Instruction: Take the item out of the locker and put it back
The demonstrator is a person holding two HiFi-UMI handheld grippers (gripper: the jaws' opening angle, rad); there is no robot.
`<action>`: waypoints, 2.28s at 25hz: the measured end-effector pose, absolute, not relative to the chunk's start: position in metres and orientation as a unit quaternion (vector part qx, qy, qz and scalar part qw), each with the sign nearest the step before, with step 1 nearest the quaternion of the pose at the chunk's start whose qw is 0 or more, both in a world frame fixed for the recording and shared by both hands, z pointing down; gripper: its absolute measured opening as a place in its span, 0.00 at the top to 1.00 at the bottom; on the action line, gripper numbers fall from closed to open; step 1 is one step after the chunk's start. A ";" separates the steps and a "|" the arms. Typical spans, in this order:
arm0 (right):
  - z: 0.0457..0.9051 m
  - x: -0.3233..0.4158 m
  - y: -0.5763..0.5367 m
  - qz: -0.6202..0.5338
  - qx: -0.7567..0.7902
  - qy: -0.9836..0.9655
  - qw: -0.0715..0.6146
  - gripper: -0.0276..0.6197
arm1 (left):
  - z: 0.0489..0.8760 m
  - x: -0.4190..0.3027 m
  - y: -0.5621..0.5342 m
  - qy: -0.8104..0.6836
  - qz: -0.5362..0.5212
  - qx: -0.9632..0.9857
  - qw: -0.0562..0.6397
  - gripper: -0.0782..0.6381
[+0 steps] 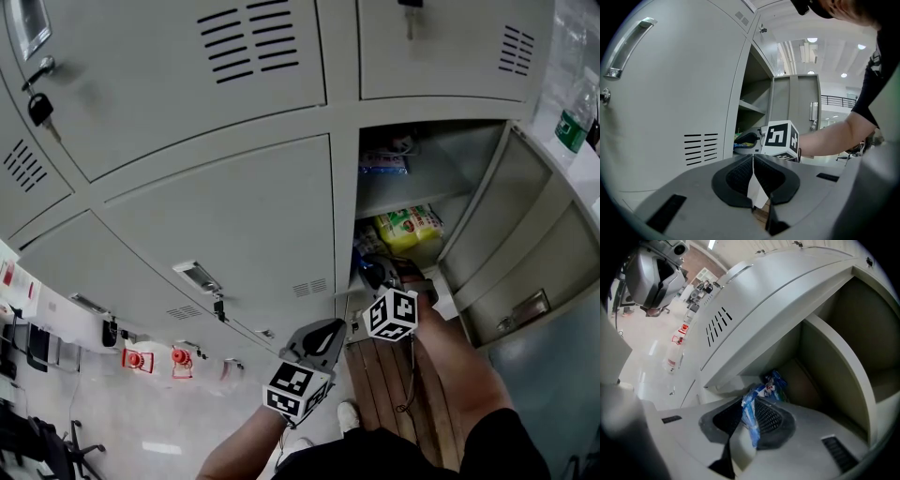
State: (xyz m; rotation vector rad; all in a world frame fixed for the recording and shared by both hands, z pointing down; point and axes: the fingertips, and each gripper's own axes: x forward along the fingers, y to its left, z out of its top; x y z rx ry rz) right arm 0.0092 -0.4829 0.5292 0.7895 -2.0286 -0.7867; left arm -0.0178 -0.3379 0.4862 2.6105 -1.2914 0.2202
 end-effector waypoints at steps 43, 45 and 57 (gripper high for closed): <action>0.469 0.019 -0.351 -0.209 0.446 -0.814 0.307 0.87 | 0.458 -0.056 -0.233 -0.406 0.059 0.907 0.091 0.86; 0.465 0.016 -0.330 -0.175 0.457 -0.825 0.284 0.87 | 0.457 -0.061 -0.219 -0.402 0.058 0.909 0.089 0.86; 0.457 -0.005 -0.200 -0.015 0.502 -0.848 0.169 0.88 | 0.470 -0.089 -0.136 -0.369 0.059 0.922 0.107 0.86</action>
